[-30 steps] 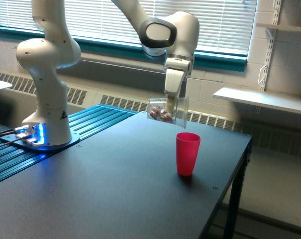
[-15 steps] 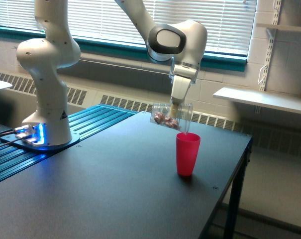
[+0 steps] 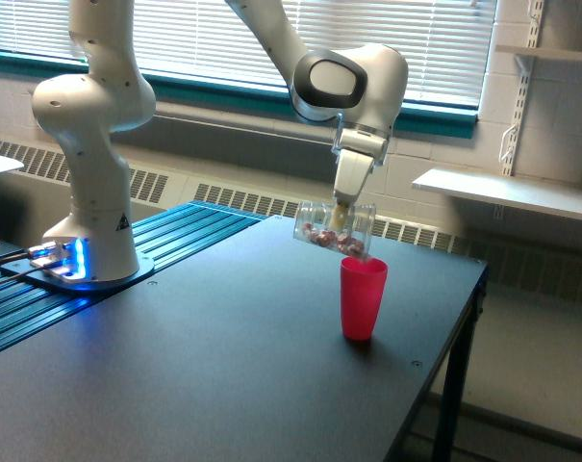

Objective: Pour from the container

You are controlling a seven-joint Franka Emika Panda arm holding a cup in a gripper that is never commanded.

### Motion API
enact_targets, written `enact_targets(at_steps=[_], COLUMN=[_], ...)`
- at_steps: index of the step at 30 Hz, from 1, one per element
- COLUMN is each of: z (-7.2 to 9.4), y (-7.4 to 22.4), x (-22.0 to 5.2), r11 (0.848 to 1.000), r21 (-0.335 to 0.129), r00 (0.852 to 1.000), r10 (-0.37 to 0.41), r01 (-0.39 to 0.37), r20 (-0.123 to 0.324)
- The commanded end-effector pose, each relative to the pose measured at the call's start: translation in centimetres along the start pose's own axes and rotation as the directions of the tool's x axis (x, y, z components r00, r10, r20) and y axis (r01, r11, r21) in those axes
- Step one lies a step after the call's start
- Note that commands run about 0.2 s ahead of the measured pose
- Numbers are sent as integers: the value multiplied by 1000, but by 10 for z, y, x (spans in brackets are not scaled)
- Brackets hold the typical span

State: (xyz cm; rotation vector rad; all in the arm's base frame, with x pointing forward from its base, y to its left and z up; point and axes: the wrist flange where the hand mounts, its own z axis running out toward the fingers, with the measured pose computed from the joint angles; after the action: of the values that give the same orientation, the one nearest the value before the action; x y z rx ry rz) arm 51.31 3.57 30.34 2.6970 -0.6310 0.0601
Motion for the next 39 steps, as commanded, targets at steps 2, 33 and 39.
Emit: enact_targets(at_steps=[2, 33, 39], z=[-13, -14, -14], y=[-10, -34, -31], x=[-6, -45, -44], r11=[1000, 998, 999], r21=[0, -5, 8], r00=[1000, 998, 999], r10=[-1, -68, -45], r01=[1, 68, 45], r20=[-3, 17, 10])
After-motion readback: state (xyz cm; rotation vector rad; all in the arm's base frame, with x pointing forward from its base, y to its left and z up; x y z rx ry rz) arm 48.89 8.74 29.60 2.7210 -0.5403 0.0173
